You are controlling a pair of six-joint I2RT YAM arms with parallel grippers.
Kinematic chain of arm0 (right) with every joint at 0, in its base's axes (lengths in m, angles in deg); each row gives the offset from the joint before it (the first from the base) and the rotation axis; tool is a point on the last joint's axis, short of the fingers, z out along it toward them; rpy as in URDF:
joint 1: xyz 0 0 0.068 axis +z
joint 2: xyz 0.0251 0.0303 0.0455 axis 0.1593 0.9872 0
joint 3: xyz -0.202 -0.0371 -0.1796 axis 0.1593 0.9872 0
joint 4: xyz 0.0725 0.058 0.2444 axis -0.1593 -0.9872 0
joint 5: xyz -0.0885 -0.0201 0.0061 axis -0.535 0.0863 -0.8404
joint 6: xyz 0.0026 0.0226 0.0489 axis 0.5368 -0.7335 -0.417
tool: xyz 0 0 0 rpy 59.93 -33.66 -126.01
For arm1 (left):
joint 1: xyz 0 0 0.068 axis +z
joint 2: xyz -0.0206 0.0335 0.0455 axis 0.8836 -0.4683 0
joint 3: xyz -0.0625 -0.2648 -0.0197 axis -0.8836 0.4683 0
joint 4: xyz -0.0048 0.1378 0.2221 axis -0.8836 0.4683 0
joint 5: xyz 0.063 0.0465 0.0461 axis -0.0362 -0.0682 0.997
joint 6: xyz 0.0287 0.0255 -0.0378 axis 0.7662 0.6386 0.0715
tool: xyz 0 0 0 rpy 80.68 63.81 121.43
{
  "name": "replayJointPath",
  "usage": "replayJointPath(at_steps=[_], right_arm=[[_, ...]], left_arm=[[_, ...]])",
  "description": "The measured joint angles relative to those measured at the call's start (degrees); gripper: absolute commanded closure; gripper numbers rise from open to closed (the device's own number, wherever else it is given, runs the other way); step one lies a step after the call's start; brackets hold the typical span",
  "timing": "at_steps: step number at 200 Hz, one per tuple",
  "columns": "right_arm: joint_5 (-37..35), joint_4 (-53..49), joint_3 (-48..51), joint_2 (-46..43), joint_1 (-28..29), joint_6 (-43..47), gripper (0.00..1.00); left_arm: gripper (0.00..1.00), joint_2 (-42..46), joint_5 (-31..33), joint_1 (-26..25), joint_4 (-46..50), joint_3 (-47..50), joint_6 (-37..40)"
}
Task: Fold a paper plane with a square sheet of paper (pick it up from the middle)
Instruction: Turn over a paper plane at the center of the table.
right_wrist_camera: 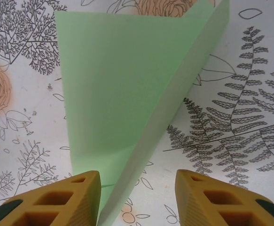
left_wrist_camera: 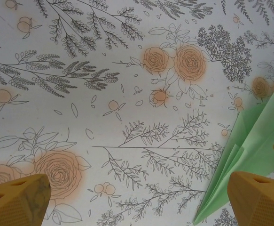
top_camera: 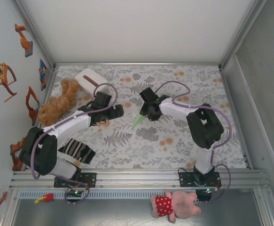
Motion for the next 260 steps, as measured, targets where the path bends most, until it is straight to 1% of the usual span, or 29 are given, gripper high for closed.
replayJointPath(at_steps=[17,40,70,102,112,122,137,149,170,189,208,234,260], right_arm=[[0.0,-0.5,0.0,0.0,0.0,-0.1,0.61],[0.1,-0.5,0.1,0.0,0.0,-0.5,0.68],[0.3,-0.2,0.2,0.0,0.0,-0.7,0.7],[0.5,1.6,1.6,0.0,0.0,-0.9,0.81],[0.5,1.9,2.1,0.0,0.0,-0.7,0.86],[0.5,2.2,2.6,-0.1,0.0,-0.8,0.88],[0.5,2.6,3.2,-0.4,0.0,-0.8,0.95],[0.5,2.8,3.6,-1.0,0.0,-0.6,0.99],[0.4,3.3,3.6,-2.9,0.0,1.0,1.0],[1.0,4.8,3.6,-5.2,0.0,4.4,1.0],[4.2,7.8,3.7,-7.6,0.0,9.5,1.0],[12.5,15.9,5.7,-10.3,0.0,15.7,1.0],[20.4,23.7,9.6,-10.5,0.0,18.1,1.0]], left_arm=[[0.04,-0.7,-0.5,0.0,-0.6,0.0,-0.1],[0.04,-1.4,-1.0,0.0,-1.1,-0.2,-0.3],[0.04,-3.0,-2.7,0.0,-1.6,-1.2,-0.7],[0.04,-5.1,-5.8,0.2,-2.8,-2.6,-1.6],[0.04,-5.6,-6.9,0.3,-3.1,-2.9,-2.0],[0.04,-5.8,-7.7,0.5,-3.3,-3.1,-2.3],[0.04,-5.9,-8.9,0.9,-3.8,-3.1,-2.9],[0.04,-5.9,-9.7,1.4,-4.2,-3.1,-3.4],[0.04,-5.9,-10.8,2.4,-4.6,-3.1,-4.3],[0.04,-5.8,-12.2,3.8,-5.4,-3.1,-5.4],[0.04,-5.4,-13.9,5.7,-7.4,-1.9,-6.8],[0.04,-4.1,-15.6,8.2,-9.9,1.0,-9.1],[0.03,-3.1,-16.0,8.9,-11.9,3.4,-10.7]])
